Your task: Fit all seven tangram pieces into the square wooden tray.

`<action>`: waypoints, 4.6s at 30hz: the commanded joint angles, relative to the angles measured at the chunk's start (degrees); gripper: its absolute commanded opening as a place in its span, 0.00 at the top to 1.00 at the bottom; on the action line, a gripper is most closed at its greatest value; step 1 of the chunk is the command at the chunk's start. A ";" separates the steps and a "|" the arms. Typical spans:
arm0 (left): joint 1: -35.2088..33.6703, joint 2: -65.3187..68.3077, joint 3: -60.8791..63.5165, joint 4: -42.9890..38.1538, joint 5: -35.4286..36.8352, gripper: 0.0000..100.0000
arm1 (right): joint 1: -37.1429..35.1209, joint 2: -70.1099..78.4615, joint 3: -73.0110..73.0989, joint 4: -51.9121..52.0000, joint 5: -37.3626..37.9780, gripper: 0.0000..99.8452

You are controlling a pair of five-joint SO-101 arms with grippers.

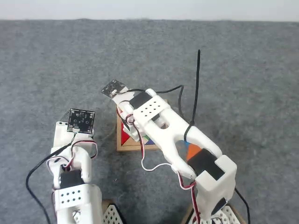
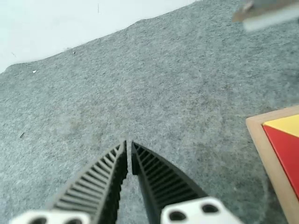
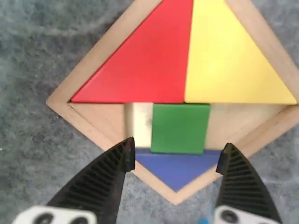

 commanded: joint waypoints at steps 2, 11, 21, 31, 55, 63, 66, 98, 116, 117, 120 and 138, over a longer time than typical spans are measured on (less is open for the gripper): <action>0.00 -0.97 -0.48 0.35 -0.62 0.98 | 6.02 -1.10 -5.89 1.01 0.88 0.86; 0.00 -0.97 -0.48 0.35 -0.62 0.98 | 8.75 7.60 -6.24 -4.18 3.43 1.00; 0.00 -0.97 -0.48 0.35 -0.62 0.98 | -0.66 8.31 -6.15 -2.77 6.33 0.99; -0.09 -0.97 -0.48 0.35 -0.62 0.98 | 1.98 1.45 -11.16 8.57 6.59 0.99; -0.09 -0.97 -0.48 0.35 -0.62 0.98 | 15.34 -25.80 37.36 -11.47 10.99 0.67; -0.09 -0.97 -0.48 0.44 -0.62 0.98 | 15.96 -21.05 38.15 -14.81 14.59 0.67; -0.09 -0.97 -0.48 0.44 -0.62 0.98 | 17.19 -17.45 36.75 -14.73 15.56 0.71; -0.09 -0.79 -0.48 0.44 -0.62 0.98 | 22.46 -28.70 27.43 -7.25 13.45 0.99; -0.09 -1.14 -0.57 1.58 -0.79 0.98 | 5.05 -11.74 13.27 -9.89 55.47 0.99; -0.18 -1.14 -0.66 1.58 -0.70 0.98 | 4.97 -10.24 12.04 -9.89 56.00 0.99; -0.70 -1.14 -0.75 1.58 -0.53 0.99 | 4.26 -5.23 7.65 -9.80 56.00 0.99; -12.13 -1.14 -2.24 -4.57 12.40 0.98 | 2.07 4.62 -11.08 8.22 55.91 0.66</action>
